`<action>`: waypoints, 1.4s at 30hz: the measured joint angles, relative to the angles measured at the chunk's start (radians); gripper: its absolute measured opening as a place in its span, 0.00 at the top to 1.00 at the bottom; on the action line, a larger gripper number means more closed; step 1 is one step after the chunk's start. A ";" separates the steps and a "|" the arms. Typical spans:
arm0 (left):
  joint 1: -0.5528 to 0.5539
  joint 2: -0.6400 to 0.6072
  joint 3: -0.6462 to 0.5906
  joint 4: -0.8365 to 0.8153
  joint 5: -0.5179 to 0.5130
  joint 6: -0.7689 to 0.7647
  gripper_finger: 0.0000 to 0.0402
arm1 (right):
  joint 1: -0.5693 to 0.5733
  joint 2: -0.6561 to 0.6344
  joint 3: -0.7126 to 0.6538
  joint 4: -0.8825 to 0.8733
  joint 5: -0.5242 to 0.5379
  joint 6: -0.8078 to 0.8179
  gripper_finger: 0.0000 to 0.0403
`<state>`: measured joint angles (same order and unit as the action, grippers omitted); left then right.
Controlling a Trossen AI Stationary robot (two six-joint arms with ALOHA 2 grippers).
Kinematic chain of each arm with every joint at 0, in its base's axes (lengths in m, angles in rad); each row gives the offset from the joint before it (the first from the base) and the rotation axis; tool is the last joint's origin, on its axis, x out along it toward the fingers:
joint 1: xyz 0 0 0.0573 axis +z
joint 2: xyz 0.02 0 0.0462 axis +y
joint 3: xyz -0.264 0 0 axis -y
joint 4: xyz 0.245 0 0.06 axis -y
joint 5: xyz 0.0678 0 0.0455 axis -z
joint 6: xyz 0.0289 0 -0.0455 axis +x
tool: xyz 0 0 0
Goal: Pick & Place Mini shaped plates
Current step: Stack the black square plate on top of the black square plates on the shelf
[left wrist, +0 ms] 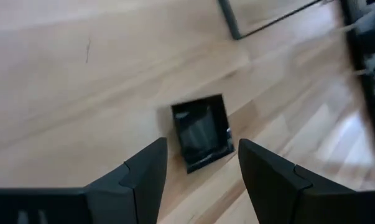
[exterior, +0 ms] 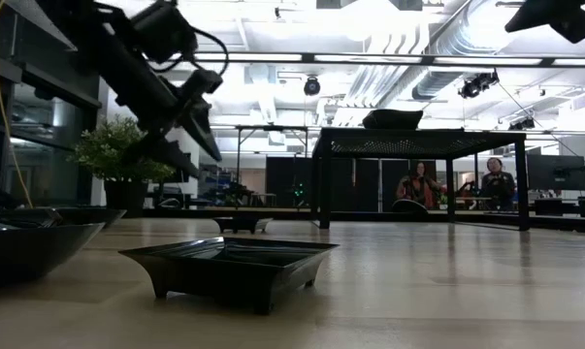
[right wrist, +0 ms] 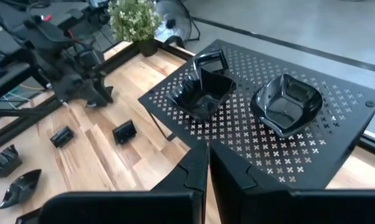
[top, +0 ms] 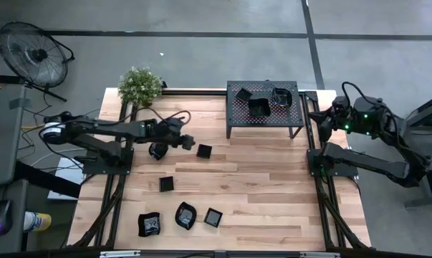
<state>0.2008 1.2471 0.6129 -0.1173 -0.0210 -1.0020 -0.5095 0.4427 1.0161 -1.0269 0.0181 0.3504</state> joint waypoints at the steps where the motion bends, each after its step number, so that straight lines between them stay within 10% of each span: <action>1: 0.000 0.021 0.021 -0.016 0.001 -0.002 0.51 | 0.000 0.000 0.000 0.005 0.000 0.000 0.97; 12: 0.002 0.281 0.338 -0.451 0.030 0.038 0.51 | 0.000 0.001 0.000 0.007 -0.020 -0.011 0.97; 42: 0.002 0.504 0.462 -0.460 0.075 -0.018 0.51 | 0.000 0.001 0.000 0.000 -0.056 -0.030 0.97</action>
<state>0.2028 1.7508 1.0752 -0.5775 0.0537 -1.0199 -0.5095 0.4435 1.0164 -1.0267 -0.0379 0.3202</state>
